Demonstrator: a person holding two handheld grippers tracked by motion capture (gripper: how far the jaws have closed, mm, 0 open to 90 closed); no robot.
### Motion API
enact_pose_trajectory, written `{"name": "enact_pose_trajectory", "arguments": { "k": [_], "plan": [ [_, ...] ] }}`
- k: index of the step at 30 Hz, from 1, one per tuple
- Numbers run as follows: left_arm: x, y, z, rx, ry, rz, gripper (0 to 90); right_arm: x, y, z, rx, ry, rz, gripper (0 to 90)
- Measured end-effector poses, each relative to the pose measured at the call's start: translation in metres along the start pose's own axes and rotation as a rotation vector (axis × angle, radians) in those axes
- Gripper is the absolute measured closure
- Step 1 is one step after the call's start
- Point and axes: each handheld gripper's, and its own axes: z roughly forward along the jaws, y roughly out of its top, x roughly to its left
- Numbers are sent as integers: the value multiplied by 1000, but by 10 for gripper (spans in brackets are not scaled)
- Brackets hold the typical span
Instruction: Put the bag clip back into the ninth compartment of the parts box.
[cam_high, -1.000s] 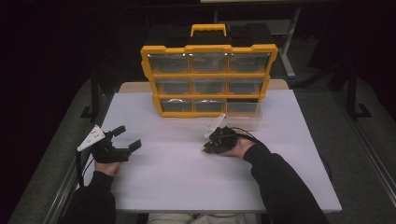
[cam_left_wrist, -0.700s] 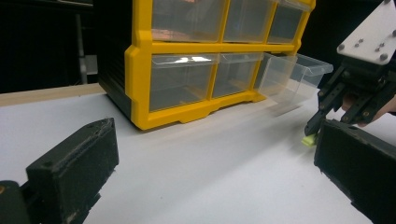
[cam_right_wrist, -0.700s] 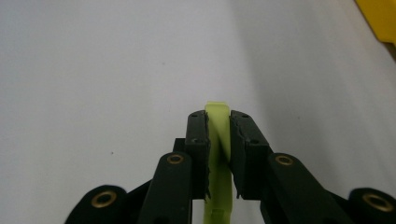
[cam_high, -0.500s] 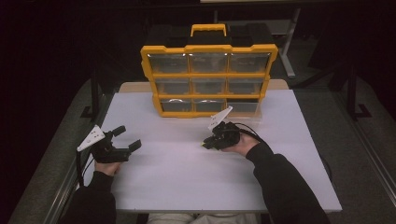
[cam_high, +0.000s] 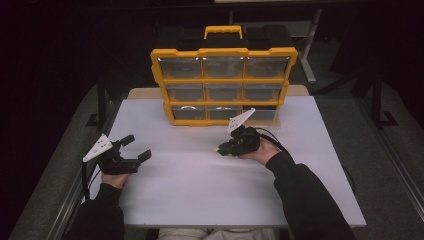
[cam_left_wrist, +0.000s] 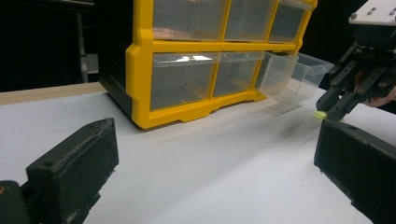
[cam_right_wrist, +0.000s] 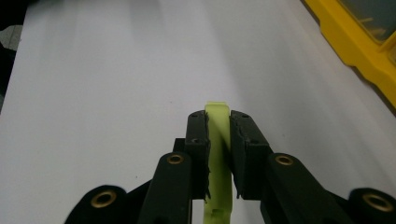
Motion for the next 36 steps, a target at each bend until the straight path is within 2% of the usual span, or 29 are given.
{"name": "enact_pose_trajectory", "arguments": {
  "k": [9, 16, 30, 36],
  "plan": [
    [0, 0, 0, 0, -1, 0, 0, -1, 7, -12, -55, -16, -5, 766],
    [0, 0, 0, 0, 0, -1, 0, -2, 10, -20, -74, -33, -6, 766],
    [0, 0, 0, 1, 3, 0, 0, -11, 13, -41, -134, -79, 31, 766],
    [0, 0, 0, 0, 9, 1, 0, -16, 11, -49, -164, -98, 67, 766]
  ]
}}
